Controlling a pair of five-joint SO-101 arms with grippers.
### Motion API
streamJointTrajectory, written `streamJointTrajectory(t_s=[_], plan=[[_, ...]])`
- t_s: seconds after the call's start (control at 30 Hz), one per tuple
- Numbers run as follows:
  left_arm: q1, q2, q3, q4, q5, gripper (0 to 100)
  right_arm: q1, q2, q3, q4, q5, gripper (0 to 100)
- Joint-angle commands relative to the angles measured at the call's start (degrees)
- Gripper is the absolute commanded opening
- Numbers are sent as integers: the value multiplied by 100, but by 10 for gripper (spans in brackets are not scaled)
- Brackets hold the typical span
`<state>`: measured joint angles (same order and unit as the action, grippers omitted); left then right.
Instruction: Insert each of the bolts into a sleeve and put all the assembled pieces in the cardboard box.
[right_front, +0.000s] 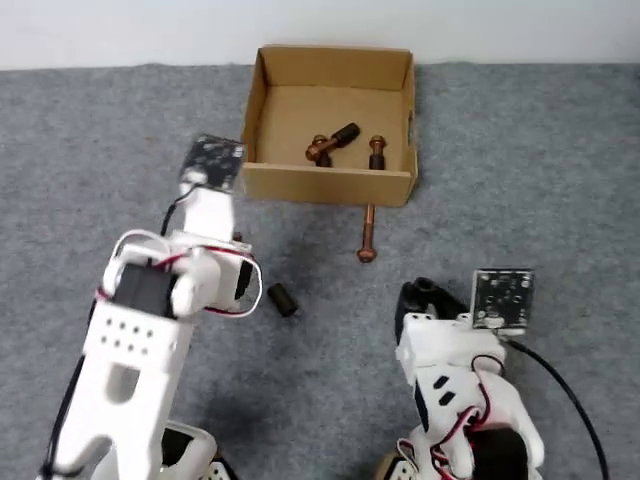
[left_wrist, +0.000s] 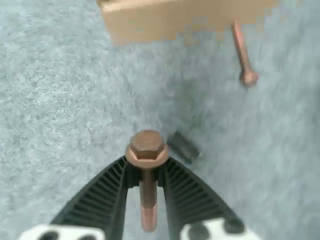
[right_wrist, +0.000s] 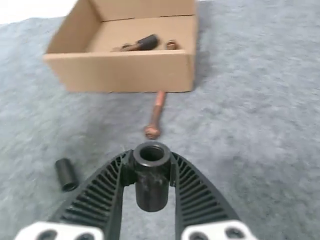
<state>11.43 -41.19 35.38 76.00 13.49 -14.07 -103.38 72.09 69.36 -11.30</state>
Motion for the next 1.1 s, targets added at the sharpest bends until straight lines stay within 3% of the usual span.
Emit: streamJointTrajectory(t_s=[0.0,0.23,0.47,0.7,0.83,1.07], plan=[[35,-897,426,-677,818,6,-523,-31,-132,-145,26,8],[62,-2848,1851,-2268,1275,6,-1253,-22,-132,-233,26,8],[958,-4967,3037,-3385,1284,6,-2026,22,-97,-259,62,8],[1714,-5398,3152,-3411,1292,6,-3011,13,0,-303,844,8],[2022,-5424,3152,-3402,1363,6,-3081,13,53,-576,879,8],[2145,-5424,3187,-3218,1916,6,-3081,13,527,-1481,1574,8]])
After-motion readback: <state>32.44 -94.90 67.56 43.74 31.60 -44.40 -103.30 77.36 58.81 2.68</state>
